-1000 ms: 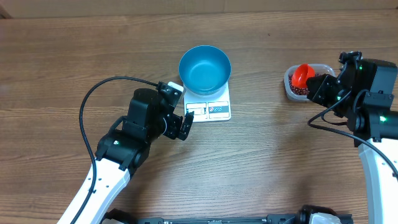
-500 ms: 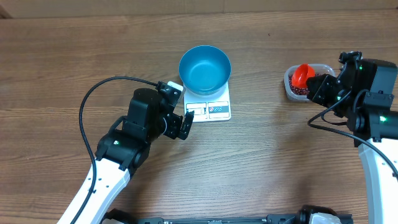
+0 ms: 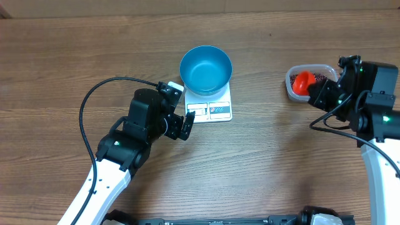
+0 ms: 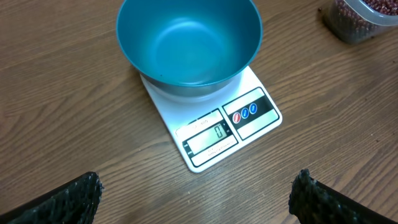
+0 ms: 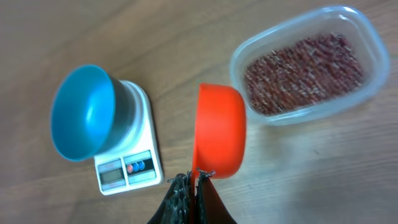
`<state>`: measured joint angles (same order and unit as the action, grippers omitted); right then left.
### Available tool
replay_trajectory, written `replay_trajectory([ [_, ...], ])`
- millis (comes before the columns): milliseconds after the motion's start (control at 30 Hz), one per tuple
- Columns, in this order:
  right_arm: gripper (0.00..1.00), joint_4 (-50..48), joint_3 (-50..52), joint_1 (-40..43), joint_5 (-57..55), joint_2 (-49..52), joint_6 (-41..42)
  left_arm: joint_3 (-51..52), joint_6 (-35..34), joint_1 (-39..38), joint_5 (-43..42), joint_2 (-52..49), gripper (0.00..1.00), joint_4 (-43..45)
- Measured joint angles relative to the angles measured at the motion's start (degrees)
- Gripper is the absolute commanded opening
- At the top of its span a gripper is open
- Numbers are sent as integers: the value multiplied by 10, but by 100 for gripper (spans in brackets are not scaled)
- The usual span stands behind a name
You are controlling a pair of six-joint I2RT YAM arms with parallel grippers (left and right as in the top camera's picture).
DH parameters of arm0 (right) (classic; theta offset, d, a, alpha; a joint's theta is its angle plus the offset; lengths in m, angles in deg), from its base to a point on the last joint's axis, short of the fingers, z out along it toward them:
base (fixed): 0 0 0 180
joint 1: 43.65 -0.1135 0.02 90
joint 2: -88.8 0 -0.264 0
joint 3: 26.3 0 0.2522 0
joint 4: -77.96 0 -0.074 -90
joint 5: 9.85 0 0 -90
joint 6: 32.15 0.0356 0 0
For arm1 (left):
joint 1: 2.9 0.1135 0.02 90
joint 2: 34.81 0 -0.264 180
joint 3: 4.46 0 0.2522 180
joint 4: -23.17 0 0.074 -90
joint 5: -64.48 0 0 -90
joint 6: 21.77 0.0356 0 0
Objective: Scoop item into bowl and weigh 150g on scale
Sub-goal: 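Dip the red scoop into the bean tub with the right gripper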
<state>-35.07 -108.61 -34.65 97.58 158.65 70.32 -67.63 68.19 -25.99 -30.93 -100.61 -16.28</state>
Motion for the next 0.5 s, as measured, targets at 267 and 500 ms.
replay_trajectory([
  [267,3,150,-249,20,-59,144,-25,1,0,0,0,0,99,-1],
  [500,4,184,-328,40,-94,286,-79,1,0,0,0,0,100,0],
])
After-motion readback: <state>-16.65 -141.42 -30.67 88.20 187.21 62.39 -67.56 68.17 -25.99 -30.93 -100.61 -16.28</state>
